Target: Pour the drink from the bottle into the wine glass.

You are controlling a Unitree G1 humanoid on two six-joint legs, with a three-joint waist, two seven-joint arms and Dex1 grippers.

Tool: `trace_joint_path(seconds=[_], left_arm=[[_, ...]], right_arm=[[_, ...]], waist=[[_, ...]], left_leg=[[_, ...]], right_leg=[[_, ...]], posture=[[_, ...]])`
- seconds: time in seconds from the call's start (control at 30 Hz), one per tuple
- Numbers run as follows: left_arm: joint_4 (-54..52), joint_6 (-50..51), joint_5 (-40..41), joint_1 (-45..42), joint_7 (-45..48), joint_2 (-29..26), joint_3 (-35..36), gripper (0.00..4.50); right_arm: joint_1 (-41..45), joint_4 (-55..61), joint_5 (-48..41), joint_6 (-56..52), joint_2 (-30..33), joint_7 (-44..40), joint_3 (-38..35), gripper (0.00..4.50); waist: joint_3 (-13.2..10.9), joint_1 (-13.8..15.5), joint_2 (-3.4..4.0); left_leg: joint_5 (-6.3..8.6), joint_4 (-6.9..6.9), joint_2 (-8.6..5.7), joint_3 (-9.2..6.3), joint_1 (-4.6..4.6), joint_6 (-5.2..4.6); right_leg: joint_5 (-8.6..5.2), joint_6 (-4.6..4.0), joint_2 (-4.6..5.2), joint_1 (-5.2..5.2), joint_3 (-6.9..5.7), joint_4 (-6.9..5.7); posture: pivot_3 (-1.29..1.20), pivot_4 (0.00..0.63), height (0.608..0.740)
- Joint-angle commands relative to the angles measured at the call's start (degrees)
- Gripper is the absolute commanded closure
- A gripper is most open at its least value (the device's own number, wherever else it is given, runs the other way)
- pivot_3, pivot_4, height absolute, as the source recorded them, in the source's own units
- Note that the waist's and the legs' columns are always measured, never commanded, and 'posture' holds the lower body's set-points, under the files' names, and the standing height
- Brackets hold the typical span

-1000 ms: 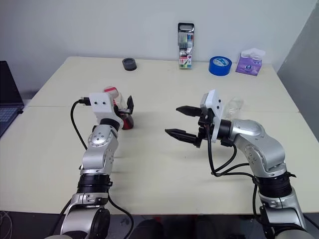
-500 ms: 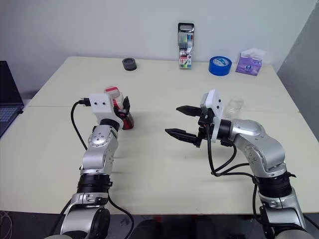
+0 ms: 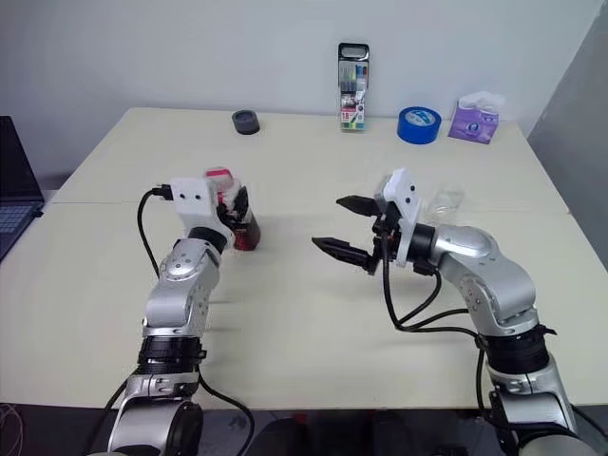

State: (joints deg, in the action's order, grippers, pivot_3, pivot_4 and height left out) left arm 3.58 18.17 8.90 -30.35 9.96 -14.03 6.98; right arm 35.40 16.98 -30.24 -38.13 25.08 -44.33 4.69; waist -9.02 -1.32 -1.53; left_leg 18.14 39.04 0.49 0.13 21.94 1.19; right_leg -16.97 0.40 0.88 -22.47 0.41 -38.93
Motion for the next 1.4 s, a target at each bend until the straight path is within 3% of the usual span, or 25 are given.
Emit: trace_joint_path(seconds=[0.03, 0.2, 0.37, 0.93, 1.03, 1.23, 1.4], left_arm=[[-11.31, 5.23, 7.73, -1.09, 12.55, -2.74, -4.17, 2.7], [-17.16, 10.23, 15.09, -0.58, 24.73, -6.18, -7.78, 2.7], [-18.94, 11.5, 18.05, -0.7, 30.85, -7.03, -10.74, 2.7], [-17.62, 10.87, 17.52, -1.4, 33.24, -5.76, -13.27, 2.7], [-17.44, 10.77, 17.14, -1.55, 32.94, -5.64, -13.17, 2.7], [-16.92, 10.41, 16.56, -1.47, 32.8, -5.66, -13.02, 2.7], [-16.94, 10.28, 16.38, -1.34, 32.67, -5.78, -12.87, 2.7]], right_arm=[[3.42, 0.22, -1.13, -1.18, -2.27, 2.83, -1.0, 0.0], [5.22, 0.46, -2.91, -3.89, -4.65, 4.88, -1.87, 0.0], [5.68, 1.52, -4.83, -6.66, -5.78, 7.2, -2.82, 0.0], [5.06, 4.79, -10.18, -10.34, -6.45, 10.66, -4.08, 0.0], [4.78, 4.76, -9.95, -9.99, -6.45, 10.64, -3.86, 0.56], [4.82, 3.85, -9.12, -8.87, -6.27, 10.6, -3.91, 2.62], [4.55, 3.08, -8.1, -7.78, -5.52, 9.88, -3.2, 2.62]], waist=[[0.0, -0.04, 0.0], [-0.01, -0.2, 0.02], [-0.03, -0.22, 0.05], [-0.03, -0.22, 0.07], [-0.03, -0.23, 0.07], [-0.03, -0.23, 0.07], [-0.03, -0.23, 0.07]], left_leg=[[0.0, 0.0, 0.0, 0.01, 0.0, 0.01], [-0.03, 0.0, 0.0, 0.02, 0.07, 0.06], [-0.05, 0.0, 0.0, 0.03, 0.06, 0.04], [-0.04, 0.0, 0.0, 0.04, 0.1, -0.01], [-0.04, 0.0, 0.0, 0.05, 0.1, -0.01], [-0.05, 0.0, -0.01, 0.05, 0.11, -0.01], [-0.05, 0.0, -0.01, 0.04, 0.11, -0.02]], right_leg=[[0.0, 0.0, 0.0, 0.0, 0.01, 0.0], [0.0, 0.0, 0.0, -0.09, 0.03, 0.0], [0.0, 0.0, -0.01, -0.11, 0.05, -0.03], [0.0, 0.0, -0.01, -0.14, 0.06, -0.03], [0.0, 0.0, -0.01, -0.14, 0.07, -0.04], [0.0, 0.0, -0.02, -0.14, 0.07, -0.03], [0.0, 0.0, -0.02, -0.15, 0.07, -0.04]], posture=[[0.0, 0.15, 0.74], [0.0, 0.15, 0.74], [0.0, 0.15, 0.74], [0.0, 0.15, 0.74], [0.0, 0.15, 0.74], [0.0, 0.15, 0.74], [0.0, 0.15, 0.74]])
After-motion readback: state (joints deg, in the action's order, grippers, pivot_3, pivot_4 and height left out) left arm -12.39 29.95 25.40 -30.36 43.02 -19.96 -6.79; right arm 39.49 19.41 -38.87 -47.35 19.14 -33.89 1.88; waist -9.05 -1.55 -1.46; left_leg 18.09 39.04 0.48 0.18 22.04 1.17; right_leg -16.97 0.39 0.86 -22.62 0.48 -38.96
